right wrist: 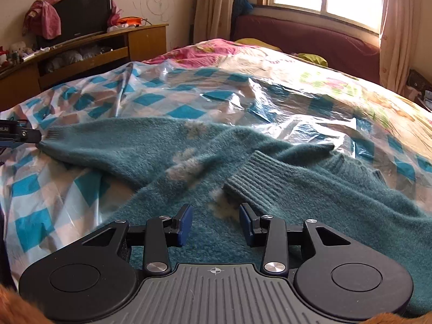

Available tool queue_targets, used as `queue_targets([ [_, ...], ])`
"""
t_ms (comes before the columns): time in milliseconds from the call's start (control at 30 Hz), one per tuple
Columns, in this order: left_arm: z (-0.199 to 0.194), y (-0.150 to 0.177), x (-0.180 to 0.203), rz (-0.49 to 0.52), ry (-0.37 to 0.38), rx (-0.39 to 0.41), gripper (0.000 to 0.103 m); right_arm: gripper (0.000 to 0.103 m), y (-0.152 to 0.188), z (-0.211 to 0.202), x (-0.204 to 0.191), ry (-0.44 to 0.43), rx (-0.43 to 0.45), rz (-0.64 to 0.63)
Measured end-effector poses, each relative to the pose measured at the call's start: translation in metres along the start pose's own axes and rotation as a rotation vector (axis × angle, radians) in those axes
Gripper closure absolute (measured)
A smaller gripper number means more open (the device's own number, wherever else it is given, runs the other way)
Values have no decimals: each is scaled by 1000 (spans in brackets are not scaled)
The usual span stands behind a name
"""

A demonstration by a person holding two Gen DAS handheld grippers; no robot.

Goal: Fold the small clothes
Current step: 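Grasp the other sleeve cuff with the left tool and lift it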

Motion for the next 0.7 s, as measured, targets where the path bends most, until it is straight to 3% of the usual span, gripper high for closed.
queue_targets([
  [133, 26, -4, -33, -159, 40, -65, 38, 65, -8, 3, -24, -38, 3, -48],
  [333, 66, -7, -52, -384, 124, -111, 48, 65, -7, 11, -45, -70, -3, -78],
  [433, 85, -2, -53, -448, 129, -141, 49, 65, -4, 12, -46, -72, -8, -76],
  [567, 94, -4, -61, -516, 130, -123, 50, 65, -2, 10, -40, -73, -11, -42],
  [700, 100, -11, -58, -503, 91, -106, 72, 65, -2, 9, -37, -74, -7, -21],
])
Point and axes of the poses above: each gripper's, at about its wrist camera, not at the fingertips, and z roughly the way its jaws point, x to its right, y to its underside, the point moved 4 cm from there along z, roughly the way its jaws point, and after that the axes turned 2 degrees about y, right-handed, at the moved point
